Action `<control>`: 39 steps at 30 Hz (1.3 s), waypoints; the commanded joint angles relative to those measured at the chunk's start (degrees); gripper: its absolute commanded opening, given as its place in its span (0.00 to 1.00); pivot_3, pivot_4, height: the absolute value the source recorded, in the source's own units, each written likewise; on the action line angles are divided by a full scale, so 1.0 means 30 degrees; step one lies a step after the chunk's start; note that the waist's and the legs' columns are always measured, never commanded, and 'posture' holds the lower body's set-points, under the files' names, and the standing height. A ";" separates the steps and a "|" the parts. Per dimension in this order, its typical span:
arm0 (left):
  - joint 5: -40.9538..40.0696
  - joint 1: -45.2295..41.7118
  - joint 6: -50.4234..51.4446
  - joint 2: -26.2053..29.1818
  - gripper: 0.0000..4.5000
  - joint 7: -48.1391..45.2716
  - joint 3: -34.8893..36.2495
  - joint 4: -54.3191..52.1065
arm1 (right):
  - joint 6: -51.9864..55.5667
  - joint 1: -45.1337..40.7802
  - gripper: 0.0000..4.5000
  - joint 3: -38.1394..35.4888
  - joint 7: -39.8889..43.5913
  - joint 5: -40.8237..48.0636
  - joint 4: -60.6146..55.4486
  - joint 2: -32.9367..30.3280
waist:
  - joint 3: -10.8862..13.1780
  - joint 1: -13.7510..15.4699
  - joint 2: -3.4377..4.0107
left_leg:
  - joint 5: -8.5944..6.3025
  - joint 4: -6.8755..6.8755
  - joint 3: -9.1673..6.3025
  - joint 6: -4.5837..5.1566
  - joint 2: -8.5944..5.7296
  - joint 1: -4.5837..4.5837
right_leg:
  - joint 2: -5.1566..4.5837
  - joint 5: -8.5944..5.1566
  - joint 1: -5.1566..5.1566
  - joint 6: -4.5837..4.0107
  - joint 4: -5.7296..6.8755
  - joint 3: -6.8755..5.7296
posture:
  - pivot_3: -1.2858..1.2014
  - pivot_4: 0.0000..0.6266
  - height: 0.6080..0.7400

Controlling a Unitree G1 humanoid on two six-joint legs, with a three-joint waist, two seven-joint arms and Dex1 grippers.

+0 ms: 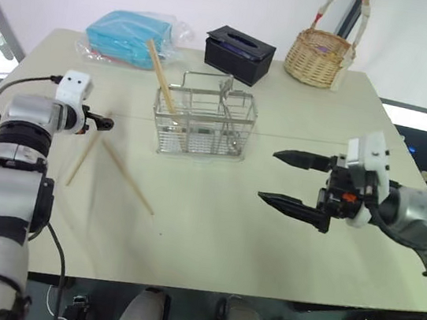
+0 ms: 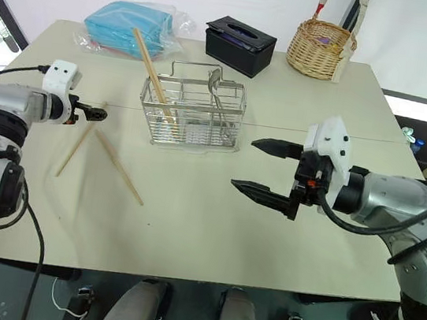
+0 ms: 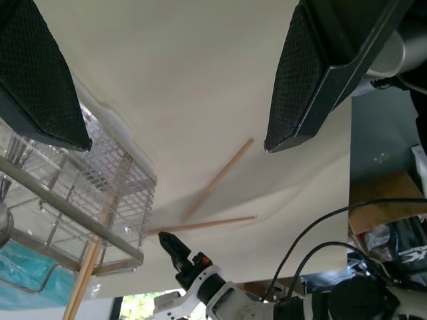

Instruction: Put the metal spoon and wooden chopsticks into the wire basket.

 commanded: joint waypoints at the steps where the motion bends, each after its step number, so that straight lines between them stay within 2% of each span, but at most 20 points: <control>1: 0.0188 -0.0889 -0.0652 -0.0059 1.00 0.0557 0.0758 0.1143 | 0.0142 0.0176 0.95 -0.1066 -0.0915 0.0920 -0.0902 -0.0090 | 0.0002 0.0003 -0.0007 | -0.0001 0.0004 0.0004 0.0001 -0.0003 0.0000 | -0.0011 0.0006 0.0002 0.0012 0.0000 0.0000 | 0.52 0.24 0.40; 12: 0.0688 -0.0725 -0.1195 -0.0977 1.00 0.1486 0.1425 0.2985 | 0.0236 0.0930 0.95 -0.1718 -0.2707 0.2205 -0.1417 -0.0213 | -0.0004 0.0093 -0.0028 | -0.0001 0.0013 0.0013 0.0002 -0.0010 0.0010 | -0.0034 0.0021 0.0014 0.0039 -0.0003 -0.0004 | 0.52 0.24 0.40; 14: 0.0505 -0.0736 -0.1147 -0.1063 0.88 0.1664 0.1766 0.3110 | 0.0245 0.0952 0.96 -0.1823 -0.2964 0.2435 -0.1370 -0.0207 | -0.0004 0.0199 -0.0028 | -0.0001 0.0013 0.0013 0.0002 -0.0010 0.0017 | -0.0034 0.0021 0.0020 0.0039 -0.0002 -0.0005 | 0.52 0.24 0.40; 16: 0.0471 -0.0660 -0.1266 -0.1111 0.72 0.2034 0.2046 0.3217 | 0.0246 0.0985 0.96 -0.1930 -0.3153 0.2577 -0.1326 -0.0247 | -0.0005 0.0265 -0.0027 | -0.0001 0.0014 0.0018 0.0002 -0.0008 0.0021 | -0.0035 0.0022 0.0020 0.0040 -0.0002 -0.0005 | 0.52 0.24 0.40; 22: 0.0458 -0.0630 -0.1351 -0.1049 0.04 0.2659 0.2747 0.3314 | 0.0206 0.1191 0.96 -0.2212 -0.3404 0.2932 -0.1219 -0.0409 | -0.0008 0.0401 -0.0033 | -0.0001 0.0013 0.0024 0.0002 -0.0013 0.0019 | -0.0039 0.0022 0.0020 0.0040 -0.0004 -0.0005 | 0.52 0.24 0.40; 23: 0.0426 -0.0649 -0.1366 -0.1011 0.00 0.2768 0.2885 0.3310 | 0.0194 0.1236 0.96 -0.2253 -0.3394 0.2961 -0.1207 -0.0438 | -0.0009 0.0402 -0.0033 | -0.0001 0.0014 0.0024 0.0002 -0.0016 0.0019 | -0.0041 0.0022 0.0022 0.0041 -0.0004 -0.0006 | 0.52 0.24 0.40; 30: 0.0457 -0.0755 -0.2534 -0.0587 0.00 0.3871 0.3682 0.3045 | 0.0006 0.1538 0.96 -0.2248 -0.3135 0.2768 -0.1047 -0.0683 | -0.0007 0.0385 -0.0035 | -0.0001 0.0015 0.0022 0.0003 -0.0015 0.0020 | -0.0040 0.0022 0.0021 0.0042 -0.0001 -0.0010 | 0.52 0.24 0.40; 33: 0.0783 -0.0953 -0.5337 -0.0235 0.00 0.4077 0.3572 0.2224 | -0.0069 0.1706 0.96 -0.2329 -0.2896 0.2624 -0.0853 -0.0961 | 0.0003 0.0385 -0.0055 | -0.0001 0.0014 0.0020 0.0002 -0.0013 0.0012 | -0.0039 0.0023 0.0012 0.0042 -0.0003 -0.0011 | 0.52 0.24 0.40; 36: -0.0176 -0.1551 -0.6727 0.0071 0.00 0.3917 0.4604 0.1307 | -0.0096 0.1767 0.96 -0.2431 -0.2812 0.2708 -0.0817 -0.1127 | 0.0005 0.0390 -0.0061 | -0.0002 0.0014 0.0020 0.0000 -0.0009 0.0004 | -0.0042 0.0024 0.0008 0.0040 -0.0008 -0.0010 | 0.52 0.24 0.40; 39: -0.2022 -0.2200 -0.7836 0.0350 0.00 0.2574 0.6220 -0.1326 | -0.0093 0.1832 0.96 -0.2460 -0.2840 0.2649 -0.0851 -0.1179 | 0.0016 0.0420 -0.0085 | -0.0002 0.0018 0.0018 0.0000 -0.0016 -0.0005 | -0.0062 0.0024 0.0008 0.0041 -0.0013 -0.0017 | 0.52 0.24 0.40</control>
